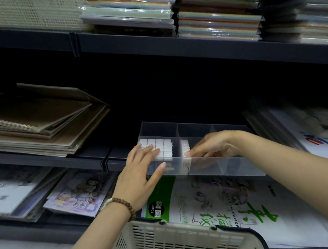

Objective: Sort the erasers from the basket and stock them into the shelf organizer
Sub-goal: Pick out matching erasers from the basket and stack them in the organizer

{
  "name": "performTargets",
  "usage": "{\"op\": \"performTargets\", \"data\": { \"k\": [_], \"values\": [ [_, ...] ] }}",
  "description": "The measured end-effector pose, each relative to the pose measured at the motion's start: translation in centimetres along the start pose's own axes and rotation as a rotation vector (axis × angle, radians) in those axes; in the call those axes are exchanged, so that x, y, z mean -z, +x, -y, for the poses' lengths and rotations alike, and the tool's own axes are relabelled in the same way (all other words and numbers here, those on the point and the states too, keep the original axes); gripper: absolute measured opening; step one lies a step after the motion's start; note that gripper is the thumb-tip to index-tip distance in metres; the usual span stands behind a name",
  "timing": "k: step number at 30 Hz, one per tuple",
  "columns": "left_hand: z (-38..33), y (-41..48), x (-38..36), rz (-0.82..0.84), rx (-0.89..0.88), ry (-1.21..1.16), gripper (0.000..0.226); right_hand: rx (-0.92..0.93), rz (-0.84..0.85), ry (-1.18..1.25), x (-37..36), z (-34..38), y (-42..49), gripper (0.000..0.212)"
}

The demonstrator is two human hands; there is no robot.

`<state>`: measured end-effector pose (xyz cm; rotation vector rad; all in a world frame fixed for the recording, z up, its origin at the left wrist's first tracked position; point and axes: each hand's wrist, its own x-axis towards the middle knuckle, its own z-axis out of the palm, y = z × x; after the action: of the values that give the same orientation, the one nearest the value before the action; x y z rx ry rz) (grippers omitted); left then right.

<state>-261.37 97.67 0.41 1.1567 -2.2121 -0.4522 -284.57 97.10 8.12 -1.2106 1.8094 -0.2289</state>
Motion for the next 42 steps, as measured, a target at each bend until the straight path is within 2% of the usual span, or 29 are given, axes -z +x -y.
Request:
{"op": "performTargets", "data": {
  "k": [4, 7, 11, 13, 18, 21, 24, 26, 28, 32, 34, 37, 40, 42],
  "values": [
    [-0.1, 0.1, -0.2, -0.008, 0.004, 0.027, 0.072, 0.022, 0.005, 0.077, -0.2, 0.8, 0.0, 0.036],
    [0.0, 0.2, -0.2, -0.027, 0.015, 0.039, 0.071, 0.058, -0.043, 0.107, -0.7, 0.9, 0.1, 0.034],
    [0.3, 0.2, -0.4, -0.043, 0.006, 0.015, 0.069, 0.092, -0.302, 0.007, -1.1, 0.6, 0.6, 0.034],
    [0.4, 0.1, -0.4, -0.034, -0.009, -0.008, 0.069, 0.124, -0.363, -0.015, -1.5, 0.2, 0.4, 0.036],
    [0.8, -0.7, 0.7, -0.017, -0.059, -0.156, 0.059, 0.371, -0.392, 0.313, -3.3, -1.1, -2.0, 0.035],
    [1.1, -2.9, 1.1, -0.128, -0.132, -0.153, 0.045, 0.553, -0.507, 0.375, -4.5, -2.7, -4.5, 0.026],
    [1.8, -6.3, 0.7, -0.149, -0.153, -0.206, 0.04, 0.594, -0.309, 0.561, -6.7, -5.9, -6.4, 0.016],
    [2.7, -9.0, -1.1, -0.019, -0.028, -0.313, 0.033, 0.464, -0.153, 0.694, -9.7, -8.8, -5.4, 0.015],
    [4.3, -11.7, -3.9, 0.184, 0.192, -0.425, 0.029, 0.254, -0.058, 0.721, -14.1, -12.3, -3.0, 0.013],
    [8.6, -17.1, -10.9, 0.54, 0.55, -0.31, 0.038, -0.105, 0.143, 0.649, -23.3, -19.9, 2.1, 0.009],
    [10.1, -19.3, -13.9, 0.581, 0.693, -0.338, 0.038, -0.226, 0.162, 0.676, -26.6, -22.9, 4.1, 0.012],
    [11.9, -21.2, -17.6, 0.577, 0.869, -0.332, 0.043, -0.299, 0.132, 0.702, -29.9, -25.6, 6.2, 0.025],
    [13.5, -22.0, -20.4, 0.625, 1.036, -0.276, 0.051, -0.264, 0.128, 0.593, -32.1, -26.2, 7.7, 0.03],
    [14.5, -22.3, -21.9, 0.597, 1.099, -0.264, 0.048, -0.182, 0.104, 0.526, -33.2, -25.8, 8.9, 0.033]
  ]
}}
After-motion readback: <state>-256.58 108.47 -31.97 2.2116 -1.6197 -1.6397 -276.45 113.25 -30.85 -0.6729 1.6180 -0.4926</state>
